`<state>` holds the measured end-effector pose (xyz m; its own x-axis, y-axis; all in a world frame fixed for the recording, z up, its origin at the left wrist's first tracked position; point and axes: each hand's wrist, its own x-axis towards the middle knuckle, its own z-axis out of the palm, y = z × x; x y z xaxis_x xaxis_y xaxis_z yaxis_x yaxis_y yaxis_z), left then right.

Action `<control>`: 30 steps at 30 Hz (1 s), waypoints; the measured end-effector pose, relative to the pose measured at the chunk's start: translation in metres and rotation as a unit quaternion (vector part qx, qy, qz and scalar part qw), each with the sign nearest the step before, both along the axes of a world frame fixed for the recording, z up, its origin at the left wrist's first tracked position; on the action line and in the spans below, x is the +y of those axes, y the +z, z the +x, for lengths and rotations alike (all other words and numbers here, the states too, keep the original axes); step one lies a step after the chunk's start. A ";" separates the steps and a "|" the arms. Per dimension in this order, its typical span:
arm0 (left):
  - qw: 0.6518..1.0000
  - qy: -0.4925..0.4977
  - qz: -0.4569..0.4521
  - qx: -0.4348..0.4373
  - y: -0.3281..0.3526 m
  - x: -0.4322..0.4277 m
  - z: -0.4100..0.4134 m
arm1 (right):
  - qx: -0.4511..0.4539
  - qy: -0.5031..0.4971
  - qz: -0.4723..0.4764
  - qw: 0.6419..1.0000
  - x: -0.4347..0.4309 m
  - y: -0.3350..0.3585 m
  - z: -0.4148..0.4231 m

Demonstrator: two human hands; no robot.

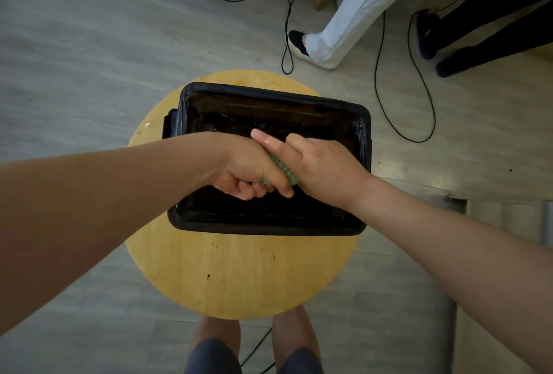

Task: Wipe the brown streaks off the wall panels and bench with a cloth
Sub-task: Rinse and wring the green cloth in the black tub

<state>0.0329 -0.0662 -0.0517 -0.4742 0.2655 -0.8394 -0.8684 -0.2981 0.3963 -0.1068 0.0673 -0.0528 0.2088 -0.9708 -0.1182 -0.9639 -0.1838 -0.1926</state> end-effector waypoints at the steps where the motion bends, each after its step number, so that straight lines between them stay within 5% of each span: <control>1: 1.000 -0.006 -0.004 0.006 0.002 0.001 0.000 | 0.005 -0.010 0.009 1.000 -0.001 0.001 -0.001; 4: 0.997 -0.041 -0.055 0.033 0.008 0.006 -0.002 | 0.032 -0.040 0.024 0.998 -0.003 0.004 0.000; 6: 0.976 -0.105 -0.184 0.053 0.010 0.011 -0.006 | 0.064 -0.062 0.052 0.995 -0.006 0.008 0.002; 10: 0.786 -0.311 -0.510 0.160 0.004 0.025 -0.010 | 0.019 -0.145 0.178 0.973 -0.016 0.014 0.009; 16: 0.682 -0.340 -0.628 0.159 0.003 0.019 -0.009 | -0.107 -0.228 0.370 0.894 -0.038 0.010 0.015; 20: 0.741 -0.333 -0.569 0.129 -0.002 0.006 -0.011 | -0.190 -0.262 0.243 0.914 -0.021 -0.002 0.017; 25: 0.944 -0.171 -0.278 0.041 -0.007 0.000 -0.010 | -0.113 -0.158 0.061 0.979 0.010 0.000 0.019; 27: 0.982 -0.102 -0.161 -0.004 -0.007 -0.005 -0.002 | -0.113 -0.108 0.027 0.987 0.017 0.007 0.018; 30: 0.993 -0.111 -0.031 -0.006 0.004 -0.003 0.003 | -0.078 -0.076 0.012 0.994 0.017 0.011 0.017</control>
<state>0.0354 -0.0692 -0.0479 -0.3994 0.3101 -0.8628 -0.9149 -0.0745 0.3967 -0.0903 0.0842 -0.0417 0.0770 -0.9899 -0.1188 -0.9383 -0.0316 -0.3443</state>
